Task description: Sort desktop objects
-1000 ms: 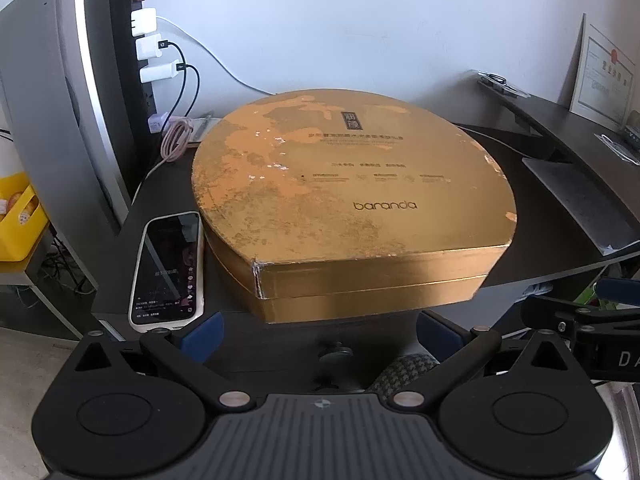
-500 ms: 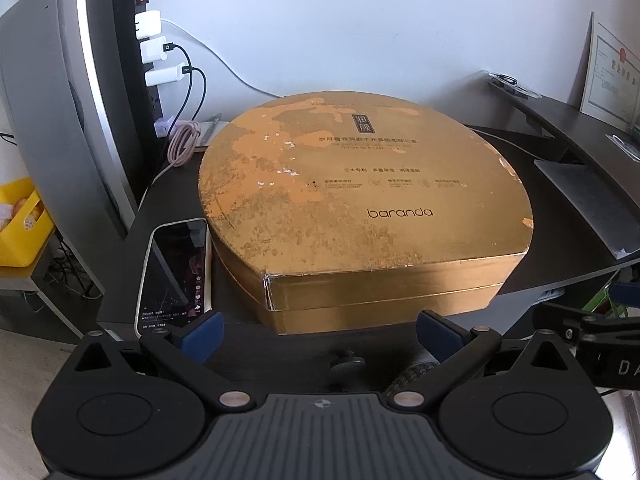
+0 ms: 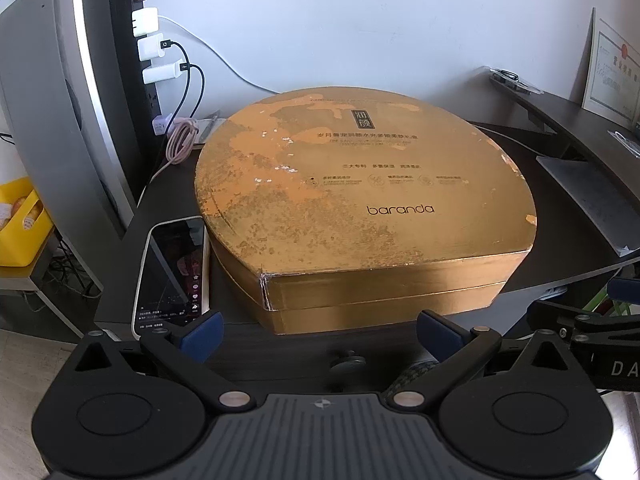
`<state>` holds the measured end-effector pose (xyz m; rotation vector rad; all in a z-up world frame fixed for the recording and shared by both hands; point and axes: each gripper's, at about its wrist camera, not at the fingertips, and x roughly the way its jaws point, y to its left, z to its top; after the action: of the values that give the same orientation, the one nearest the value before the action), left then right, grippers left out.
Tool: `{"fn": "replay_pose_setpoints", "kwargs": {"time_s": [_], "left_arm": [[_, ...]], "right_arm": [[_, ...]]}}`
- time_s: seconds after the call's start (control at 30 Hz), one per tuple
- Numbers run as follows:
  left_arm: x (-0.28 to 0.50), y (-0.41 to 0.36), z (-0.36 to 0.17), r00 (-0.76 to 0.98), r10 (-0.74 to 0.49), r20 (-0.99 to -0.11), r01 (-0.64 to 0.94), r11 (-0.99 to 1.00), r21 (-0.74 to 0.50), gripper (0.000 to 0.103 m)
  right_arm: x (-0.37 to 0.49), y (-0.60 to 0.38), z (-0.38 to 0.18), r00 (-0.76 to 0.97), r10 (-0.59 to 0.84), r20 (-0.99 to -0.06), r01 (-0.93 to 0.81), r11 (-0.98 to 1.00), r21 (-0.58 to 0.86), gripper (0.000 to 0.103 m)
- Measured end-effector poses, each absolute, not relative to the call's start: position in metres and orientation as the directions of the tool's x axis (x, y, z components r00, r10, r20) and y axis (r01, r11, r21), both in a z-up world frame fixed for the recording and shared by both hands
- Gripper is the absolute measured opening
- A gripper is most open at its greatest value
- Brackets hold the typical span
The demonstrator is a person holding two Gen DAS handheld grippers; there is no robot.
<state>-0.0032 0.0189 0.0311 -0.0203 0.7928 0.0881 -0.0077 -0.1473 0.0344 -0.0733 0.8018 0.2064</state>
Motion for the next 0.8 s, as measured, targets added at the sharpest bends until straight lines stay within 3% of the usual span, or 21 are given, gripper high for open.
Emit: {"fn": "replay_pose_setpoints", "kwargs": {"time_s": [0.8], "left_arm": [[0.003,0.023,0.016,0.665,0.061,-0.744,-0.085,0.996,0.006,0.102]], "right_arm": [[0.006,-0.14,0.027,0.649,0.168,-0.742,-0.242,0.97,0.009,0.103]]}}
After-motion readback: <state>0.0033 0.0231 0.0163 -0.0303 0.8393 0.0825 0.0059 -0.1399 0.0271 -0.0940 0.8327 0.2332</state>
